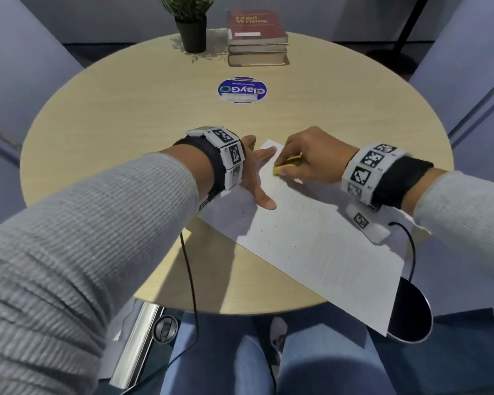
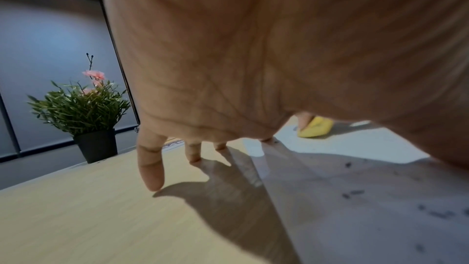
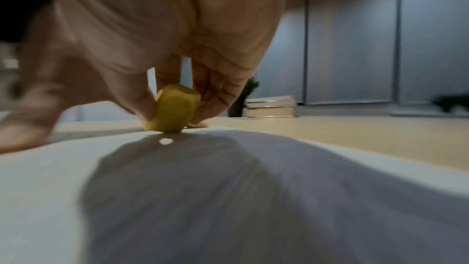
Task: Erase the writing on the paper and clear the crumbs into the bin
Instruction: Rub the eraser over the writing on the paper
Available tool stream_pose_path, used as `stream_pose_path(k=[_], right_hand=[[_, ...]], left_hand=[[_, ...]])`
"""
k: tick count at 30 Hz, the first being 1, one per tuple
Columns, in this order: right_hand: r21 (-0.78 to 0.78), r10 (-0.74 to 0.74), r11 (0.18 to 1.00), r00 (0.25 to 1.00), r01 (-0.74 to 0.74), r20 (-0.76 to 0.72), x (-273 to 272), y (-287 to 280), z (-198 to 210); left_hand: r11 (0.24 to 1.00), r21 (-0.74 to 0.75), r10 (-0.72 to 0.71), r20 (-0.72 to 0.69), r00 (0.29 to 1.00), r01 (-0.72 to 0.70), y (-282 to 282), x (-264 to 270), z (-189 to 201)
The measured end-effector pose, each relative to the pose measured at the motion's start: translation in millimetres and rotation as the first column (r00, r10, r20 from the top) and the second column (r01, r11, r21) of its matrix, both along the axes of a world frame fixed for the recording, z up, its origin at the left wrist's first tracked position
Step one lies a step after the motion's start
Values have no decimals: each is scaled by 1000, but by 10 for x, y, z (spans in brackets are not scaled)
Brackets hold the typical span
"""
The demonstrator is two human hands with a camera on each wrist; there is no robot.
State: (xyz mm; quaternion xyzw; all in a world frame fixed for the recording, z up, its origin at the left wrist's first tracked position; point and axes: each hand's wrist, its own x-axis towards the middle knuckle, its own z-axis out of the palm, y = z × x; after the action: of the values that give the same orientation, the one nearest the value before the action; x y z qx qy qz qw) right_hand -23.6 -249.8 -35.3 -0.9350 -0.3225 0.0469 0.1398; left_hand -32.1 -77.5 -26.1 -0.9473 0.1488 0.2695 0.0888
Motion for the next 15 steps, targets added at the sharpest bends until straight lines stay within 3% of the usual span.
stream_pose_path(k=[3, 7, 12, 15], right_hand=[[-4, -147, 989, 988, 147, 54, 139, -44, 23], [-44, 5, 999, 1000, -4, 29, 14, 68, -37], [-30, -151, 988, 986, 153, 74, 144, 16, 2], [-47, -20, 999, 999, 22, 50, 15, 96, -39]], left_hand=[[1000, 9, 13, -4, 1000, -13, -14, -6, 22], [1000, 8, -18, 14, 1000, 18, -22, 10, -2], [1000, 22, -4, 16, 1000, 4, -32, -8, 20], [999, 30, -26, 22, 999, 25, -32, 8, 7]])
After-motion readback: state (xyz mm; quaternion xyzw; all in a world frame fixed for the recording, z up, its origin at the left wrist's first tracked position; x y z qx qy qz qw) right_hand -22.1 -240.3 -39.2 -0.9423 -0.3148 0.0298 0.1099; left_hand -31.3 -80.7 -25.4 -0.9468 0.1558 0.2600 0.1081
